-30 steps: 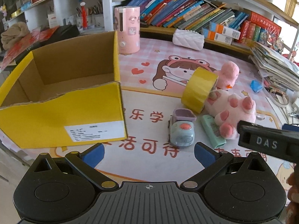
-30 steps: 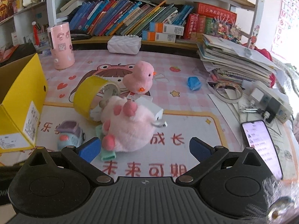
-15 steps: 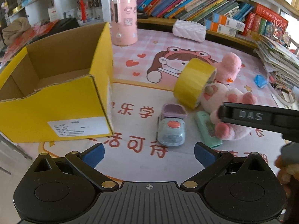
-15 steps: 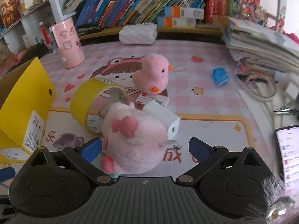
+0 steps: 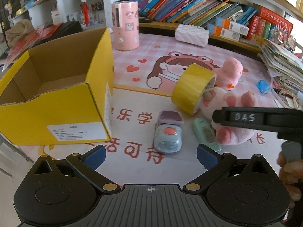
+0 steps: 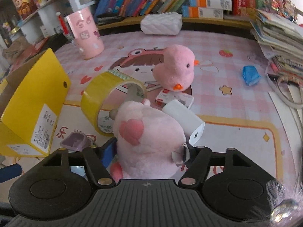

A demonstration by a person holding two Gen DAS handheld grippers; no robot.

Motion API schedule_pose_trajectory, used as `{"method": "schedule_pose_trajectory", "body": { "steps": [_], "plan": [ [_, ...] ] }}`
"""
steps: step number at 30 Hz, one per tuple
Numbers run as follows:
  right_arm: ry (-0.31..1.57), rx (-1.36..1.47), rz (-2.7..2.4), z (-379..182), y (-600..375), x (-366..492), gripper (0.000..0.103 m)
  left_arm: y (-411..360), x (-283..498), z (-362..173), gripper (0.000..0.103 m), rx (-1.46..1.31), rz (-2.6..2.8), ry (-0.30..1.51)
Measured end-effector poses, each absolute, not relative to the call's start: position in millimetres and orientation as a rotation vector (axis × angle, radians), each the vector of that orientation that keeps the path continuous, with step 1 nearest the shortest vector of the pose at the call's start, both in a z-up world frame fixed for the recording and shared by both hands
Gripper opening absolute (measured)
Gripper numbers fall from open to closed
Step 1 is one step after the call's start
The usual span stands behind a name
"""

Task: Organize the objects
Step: 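Reach toward the pink plush pig with the right tool while the left tool approaches the grey toy car, then close the right tool on the pink plush pig while the left tool grasps the grey toy car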

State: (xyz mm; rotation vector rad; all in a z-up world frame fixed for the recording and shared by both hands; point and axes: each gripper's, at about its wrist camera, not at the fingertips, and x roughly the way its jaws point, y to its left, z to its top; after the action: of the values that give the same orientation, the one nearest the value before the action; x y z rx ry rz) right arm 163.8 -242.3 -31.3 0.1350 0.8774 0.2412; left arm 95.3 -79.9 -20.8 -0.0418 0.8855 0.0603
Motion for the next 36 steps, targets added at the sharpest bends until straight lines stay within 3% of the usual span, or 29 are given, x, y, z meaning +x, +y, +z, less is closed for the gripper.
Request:
{"method": "schedule_pose_trajectory", "body": {
  "steps": [8,11,14,16,25,36],
  "plan": [
    [0.712,0.142,0.191,6,-272,141,0.063,-97,107,-21,0.101,-0.052,0.014,0.882],
    [0.673,0.146,0.134,14,-287,136,0.063,-100,111,-21,0.096,-0.061,0.008,0.878],
    [0.665,0.163,0.097,14,-299,133,0.063,-102,115,-23,0.087,-0.066,0.012,0.875],
    [0.666,0.17,0.088,14,-304,133,0.063,-103,118,-25,0.071,-0.075,0.005,0.884],
    [0.64,0.151,0.136,15,-305,138,0.063,-103,135,-38,0.048,-0.046,0.066,0.922],
    [0.655,0.146,0.188,8,-303,152,0.063,-102,154,-55,0.043,-0.043,0.086,0.969]
  ]
}}
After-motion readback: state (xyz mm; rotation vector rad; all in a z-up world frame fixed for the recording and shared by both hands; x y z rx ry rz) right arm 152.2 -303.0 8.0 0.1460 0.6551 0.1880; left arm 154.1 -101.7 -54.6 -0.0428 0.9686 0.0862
